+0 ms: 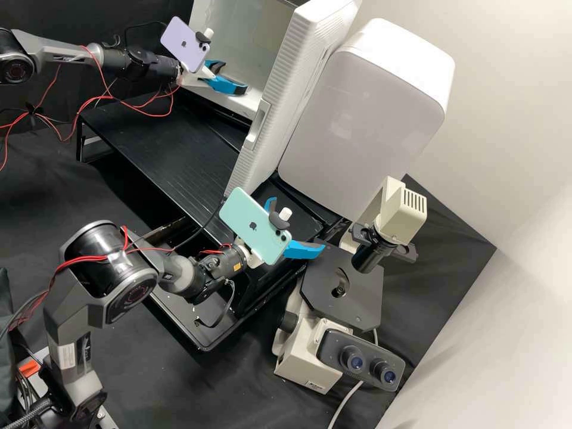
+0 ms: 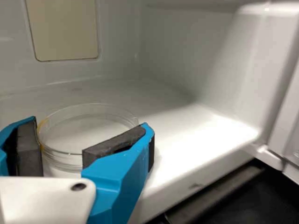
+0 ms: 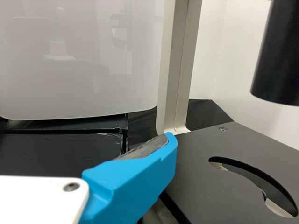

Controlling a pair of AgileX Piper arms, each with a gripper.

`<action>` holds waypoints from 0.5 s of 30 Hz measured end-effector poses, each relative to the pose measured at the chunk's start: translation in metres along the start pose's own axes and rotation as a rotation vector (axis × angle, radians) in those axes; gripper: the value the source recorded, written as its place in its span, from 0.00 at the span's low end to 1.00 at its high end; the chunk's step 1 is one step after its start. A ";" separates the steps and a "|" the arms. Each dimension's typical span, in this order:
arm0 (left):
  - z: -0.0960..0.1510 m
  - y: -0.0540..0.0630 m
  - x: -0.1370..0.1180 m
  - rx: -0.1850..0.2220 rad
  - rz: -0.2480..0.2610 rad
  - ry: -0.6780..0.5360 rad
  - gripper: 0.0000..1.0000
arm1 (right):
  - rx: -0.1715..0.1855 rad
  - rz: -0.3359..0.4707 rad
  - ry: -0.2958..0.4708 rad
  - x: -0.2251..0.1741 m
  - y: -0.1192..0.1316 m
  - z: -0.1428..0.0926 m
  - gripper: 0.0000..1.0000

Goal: Take the petri dish out of the incubator

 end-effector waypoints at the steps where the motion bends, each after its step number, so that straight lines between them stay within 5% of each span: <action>1: 0.001 0.000 -0.004 -0.017 -0.005 -0.013 0.00 | 0.000 0.000 0.000 0.000 0.000 0.000 1.00; 15: 0.007 0.010 -0.038 -0.030 -0.012 -0.067 0.00 | 0.000 0.000 0.000 0.000 0.000 0.000 1.00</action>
